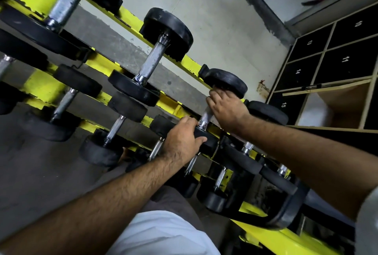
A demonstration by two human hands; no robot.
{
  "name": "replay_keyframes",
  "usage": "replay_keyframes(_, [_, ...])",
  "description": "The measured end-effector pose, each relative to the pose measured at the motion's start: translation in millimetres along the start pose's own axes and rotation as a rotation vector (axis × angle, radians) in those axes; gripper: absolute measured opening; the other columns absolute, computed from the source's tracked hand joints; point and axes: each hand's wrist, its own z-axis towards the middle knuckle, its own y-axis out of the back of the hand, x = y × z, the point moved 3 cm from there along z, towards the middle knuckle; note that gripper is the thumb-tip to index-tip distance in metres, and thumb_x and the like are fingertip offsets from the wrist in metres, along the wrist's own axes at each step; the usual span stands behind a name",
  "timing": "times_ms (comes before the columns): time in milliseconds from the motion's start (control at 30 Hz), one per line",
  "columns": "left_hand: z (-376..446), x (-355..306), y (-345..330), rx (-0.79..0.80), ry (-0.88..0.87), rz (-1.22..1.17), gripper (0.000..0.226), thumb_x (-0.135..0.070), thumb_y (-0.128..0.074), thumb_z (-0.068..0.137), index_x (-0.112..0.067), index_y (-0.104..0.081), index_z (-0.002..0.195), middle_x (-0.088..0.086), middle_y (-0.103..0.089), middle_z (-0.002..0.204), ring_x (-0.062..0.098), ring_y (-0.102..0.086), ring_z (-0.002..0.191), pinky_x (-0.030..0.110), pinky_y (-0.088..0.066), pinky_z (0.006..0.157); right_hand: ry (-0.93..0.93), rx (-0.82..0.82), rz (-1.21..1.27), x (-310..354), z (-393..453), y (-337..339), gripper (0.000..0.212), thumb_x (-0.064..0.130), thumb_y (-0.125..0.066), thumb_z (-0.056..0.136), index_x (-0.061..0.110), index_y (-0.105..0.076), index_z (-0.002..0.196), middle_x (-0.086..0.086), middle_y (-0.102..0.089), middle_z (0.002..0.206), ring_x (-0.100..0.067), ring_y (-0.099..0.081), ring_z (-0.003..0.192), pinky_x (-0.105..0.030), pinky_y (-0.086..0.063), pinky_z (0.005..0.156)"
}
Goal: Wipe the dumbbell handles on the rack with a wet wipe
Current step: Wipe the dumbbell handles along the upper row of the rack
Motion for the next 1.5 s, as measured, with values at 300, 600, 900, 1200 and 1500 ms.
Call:
replay_keyframes(300, [1.1, 2.5, 0.7, -0.007, -0.013, -0.002, 0.047, -0.043, -0.074, 0.084, -0.021, -0.058, 0.122, -0.009, -0.054, 0.119, 0.012, -0.056, 0.102, 0.025, -0.046, 0.081, 0.052, 0.004, 0.072, -2.5, 5.3, 3.5, 0.058, 0.027, -0.048, 0.098, 0.013, -0.031, 0.152, -0.013, -0.029, 0.159, -0.030, -0.023, 0.149, -0.043, -0.019, 0.123])
replay_keyframes(600, [3.8, 9.3, 1.0, -0.019, -0.029, -0.052, 0.045, -0.042, -0.077, 0.082, -0.020, -0.060, 0.118, -0.009, -0.055, 0.115, 0.008, -0.053, 0.098, 0.024, -0.046, 0.083, 0.151, -0.051, 0.174, -5.4, 0.2, -4.9, 0.062, 0.018, -0.041, 0.099, 0.019, -0.020, 0.158, -0.006, -0.019, 0.165, -0.023, -0.012, 0.153, -0.040, -0.007, 0.125])
replay_keyframes(900, [11.3, 20.4, 5.0, -0.013, -0.041, -0.090, 0.042, -0.038, -0.083, 0.076, -0.022, -0.065, 0.110, -0.009, -0.059, 0.108, 0.012, -0.059, 0.097, 0.029, -0.052, 0.085, 0.015, -0.139, 0.151, -8.6, -11.7, -29.5, 0.072, 0.021, -0.031, 0.100, 0.013, 0.012, 0.158, -0.011, 0.009, 0.166, -0.027, 0.005, 0.154, -0.042, 0.002, 0.122])
replay_keyframes(1200, [15.4, 25.2, 3.5, -0.026, -0.080, -0.077, 0.039, -0.037, -0.085, 0.072, -0.025, -0.067, 0.105, -0.010, -0.060, 0.100, 0.014, -0.061, 0.092, 0.030, -0.053, 0.081, -0.058, -0.214, 0.344, 0.1, -5.4, -39.6, 0.068, 0.022, -0.032, 0.099, 0.012, -0.002, 0.159, -0.010, -0.001, 0.167, -0.026, -0.002, 0.154, -0.042, -0.007, 0.125])
replay_keyframes(1500, [12.3, 26.9, 9.4, 0.008, -0.165, -0.013, 0.043, -0.040, -0.079, 0.080, -0.021, -0.067, 0.116, -0.009, -0.060, 0.107, 0.008, -0.059, 0.092, 0.023, -0.049, 0.081, 0.242, -0.476, 0.548, -2.6, -6.6, -37.8, 0.036, 0.013, -0.055, 0.097, 0.018, -0.064, 0.131, -0.001, -0.060, 0.139, -0.022, -0.047, 0.137, -0.039, -0.033, 0.117])
